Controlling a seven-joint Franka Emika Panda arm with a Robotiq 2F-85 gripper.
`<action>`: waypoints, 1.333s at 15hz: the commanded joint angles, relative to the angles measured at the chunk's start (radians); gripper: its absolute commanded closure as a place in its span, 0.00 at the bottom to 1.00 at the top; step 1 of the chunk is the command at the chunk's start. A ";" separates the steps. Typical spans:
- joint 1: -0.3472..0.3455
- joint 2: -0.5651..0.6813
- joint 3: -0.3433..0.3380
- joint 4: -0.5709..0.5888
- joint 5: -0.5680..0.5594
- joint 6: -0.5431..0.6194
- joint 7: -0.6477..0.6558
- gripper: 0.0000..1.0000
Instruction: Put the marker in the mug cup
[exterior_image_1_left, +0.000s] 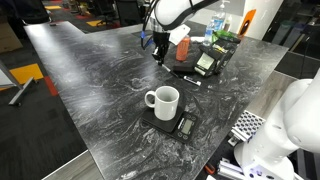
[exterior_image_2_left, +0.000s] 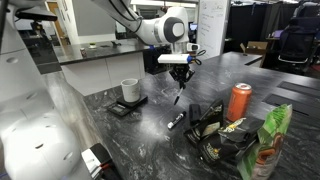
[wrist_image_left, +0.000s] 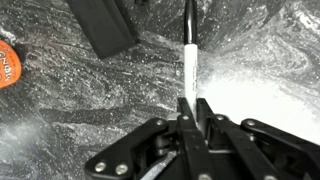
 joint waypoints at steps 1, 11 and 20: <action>-0.003 -0.022 0.003 -0.019 0.001 0.017 -0.007 0.90; 0.028 -0.074 0.039 -0.065 -0.054 0.083 -0.003 0.97; 0.083 -0.210 0.119 -0.169 -0.137 0.371 0.133 0.97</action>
